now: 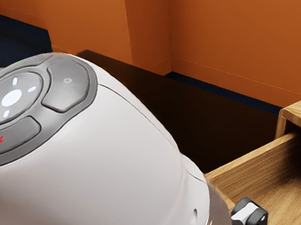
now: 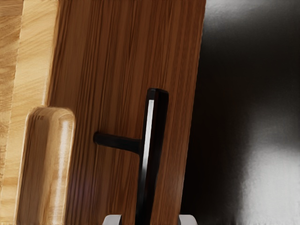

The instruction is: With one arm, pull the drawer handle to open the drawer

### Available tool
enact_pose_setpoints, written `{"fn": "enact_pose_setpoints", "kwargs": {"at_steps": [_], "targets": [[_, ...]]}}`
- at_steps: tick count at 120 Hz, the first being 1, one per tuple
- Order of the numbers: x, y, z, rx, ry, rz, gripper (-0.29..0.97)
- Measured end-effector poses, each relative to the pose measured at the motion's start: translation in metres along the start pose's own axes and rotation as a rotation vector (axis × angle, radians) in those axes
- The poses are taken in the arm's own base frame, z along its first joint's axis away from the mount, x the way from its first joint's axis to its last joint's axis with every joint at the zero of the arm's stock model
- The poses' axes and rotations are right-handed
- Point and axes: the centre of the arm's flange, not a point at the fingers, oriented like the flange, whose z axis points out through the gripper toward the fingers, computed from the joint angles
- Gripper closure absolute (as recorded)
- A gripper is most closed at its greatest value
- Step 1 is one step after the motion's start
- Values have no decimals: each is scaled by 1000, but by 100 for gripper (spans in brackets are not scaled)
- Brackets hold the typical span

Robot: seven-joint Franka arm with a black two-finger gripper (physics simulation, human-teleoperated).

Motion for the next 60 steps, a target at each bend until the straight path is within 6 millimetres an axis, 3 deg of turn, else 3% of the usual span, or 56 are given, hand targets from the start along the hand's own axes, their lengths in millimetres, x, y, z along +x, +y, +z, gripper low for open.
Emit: {"fn": "enact_pose_setpoints", "kwargs": {"at_steps": [60], "targets": [[-2,23,-12,16,-7,-13,61]]}}
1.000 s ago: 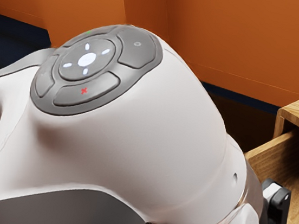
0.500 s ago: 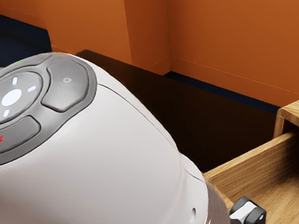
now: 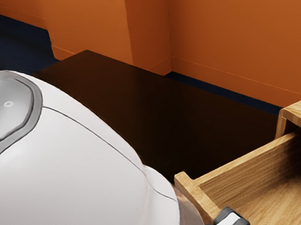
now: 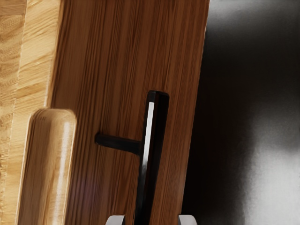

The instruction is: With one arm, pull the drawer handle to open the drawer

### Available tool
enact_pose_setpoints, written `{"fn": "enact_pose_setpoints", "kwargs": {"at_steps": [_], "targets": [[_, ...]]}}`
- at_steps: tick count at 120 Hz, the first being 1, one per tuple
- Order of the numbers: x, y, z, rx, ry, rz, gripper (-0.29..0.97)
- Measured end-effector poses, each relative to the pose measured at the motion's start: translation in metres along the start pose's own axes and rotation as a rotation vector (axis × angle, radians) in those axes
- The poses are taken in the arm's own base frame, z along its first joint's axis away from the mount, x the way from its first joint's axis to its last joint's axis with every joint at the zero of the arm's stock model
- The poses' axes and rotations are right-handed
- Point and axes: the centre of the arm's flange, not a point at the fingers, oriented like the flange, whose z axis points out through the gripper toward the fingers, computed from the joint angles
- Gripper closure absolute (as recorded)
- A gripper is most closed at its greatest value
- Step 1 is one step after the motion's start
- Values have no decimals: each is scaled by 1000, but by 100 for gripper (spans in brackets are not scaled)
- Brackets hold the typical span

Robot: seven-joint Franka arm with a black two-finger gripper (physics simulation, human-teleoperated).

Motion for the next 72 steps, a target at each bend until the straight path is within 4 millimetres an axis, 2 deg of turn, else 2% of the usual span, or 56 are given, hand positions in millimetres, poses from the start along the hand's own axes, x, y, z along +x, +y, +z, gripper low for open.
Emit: {"fn": "enact_pose_setpoints", "kwargs": {"at_steps": [14,20,28,38,46,50,55,58,64,72], "targets": [[0,6,-9,14,0,-2,61],[-2,5,-19,29,5,-10,60],[-10,-4,-55,69,37,-38,56],[-21,-17,-109,118,78,-68,40],[-49,-32,-131,101,80,-118,29],[-77,-57,-126,33,79,-165,25],[-113,-91,-108,-72,81,-220,20],[-131,-104,-96,-125,68,-245,18],[-155,-114,-80,-197,16,-278,14],[-182,-118,-65,-264,-55,-320,10]]}}
